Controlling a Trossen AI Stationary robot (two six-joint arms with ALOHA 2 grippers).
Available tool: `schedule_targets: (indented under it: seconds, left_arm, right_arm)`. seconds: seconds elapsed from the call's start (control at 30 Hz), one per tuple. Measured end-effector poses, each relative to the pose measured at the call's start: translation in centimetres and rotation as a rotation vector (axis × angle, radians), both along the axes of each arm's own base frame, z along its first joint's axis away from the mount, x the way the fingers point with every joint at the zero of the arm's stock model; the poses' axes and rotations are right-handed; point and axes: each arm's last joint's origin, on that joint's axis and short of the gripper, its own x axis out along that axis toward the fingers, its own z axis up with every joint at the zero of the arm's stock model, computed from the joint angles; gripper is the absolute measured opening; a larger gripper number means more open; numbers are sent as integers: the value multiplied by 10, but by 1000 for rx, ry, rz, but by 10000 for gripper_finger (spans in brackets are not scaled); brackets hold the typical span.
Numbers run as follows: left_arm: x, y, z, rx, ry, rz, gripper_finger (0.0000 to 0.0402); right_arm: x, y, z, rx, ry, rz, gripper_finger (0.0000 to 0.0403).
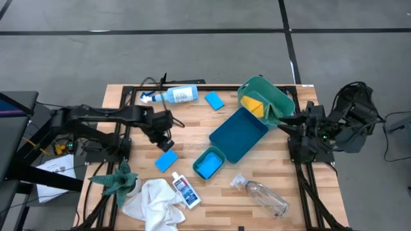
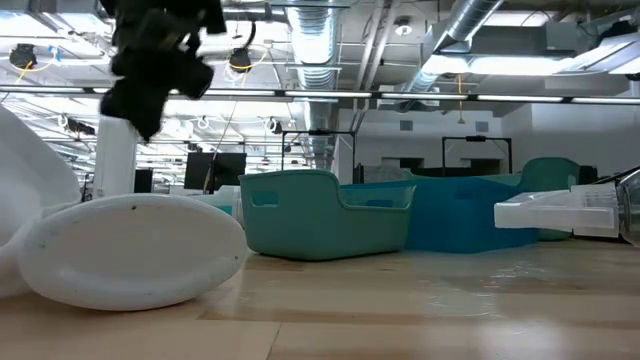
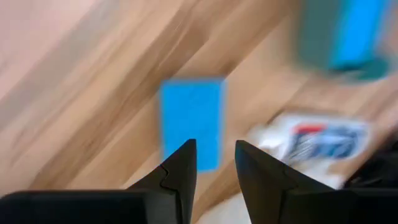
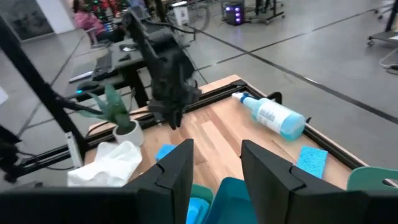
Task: Pick & Place Kitchen Items
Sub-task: Put the bottom light blue sponge into the bottom green bin
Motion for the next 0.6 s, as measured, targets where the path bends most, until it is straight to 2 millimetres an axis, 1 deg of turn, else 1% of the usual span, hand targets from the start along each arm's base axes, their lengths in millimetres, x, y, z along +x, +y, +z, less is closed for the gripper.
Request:
schedule_targets:
  seconds: [0.07,0.13,0.37,0.5,0.6]
  left_arm:
    - [-1,-2,-10,-9,100,-40,107]
    - [-1,-2,-18,-11,147,-78,107]
    - [5,1,-36,-15,181,-182,113]
    - [6,2,-47,-15,173,-187,144]
    - [2,2,-54,-14,174,-189,173]
  right_arm:
    - [-1,1,0,-1,1,13,127]
    - [-1,3,0,5,-1,22,127]
    - [2,12,-2,1,-29,-17,127]
    - [5,16,-4,16,-41,-39,127]
    - [8,19,-5,24,-45,-50,127]
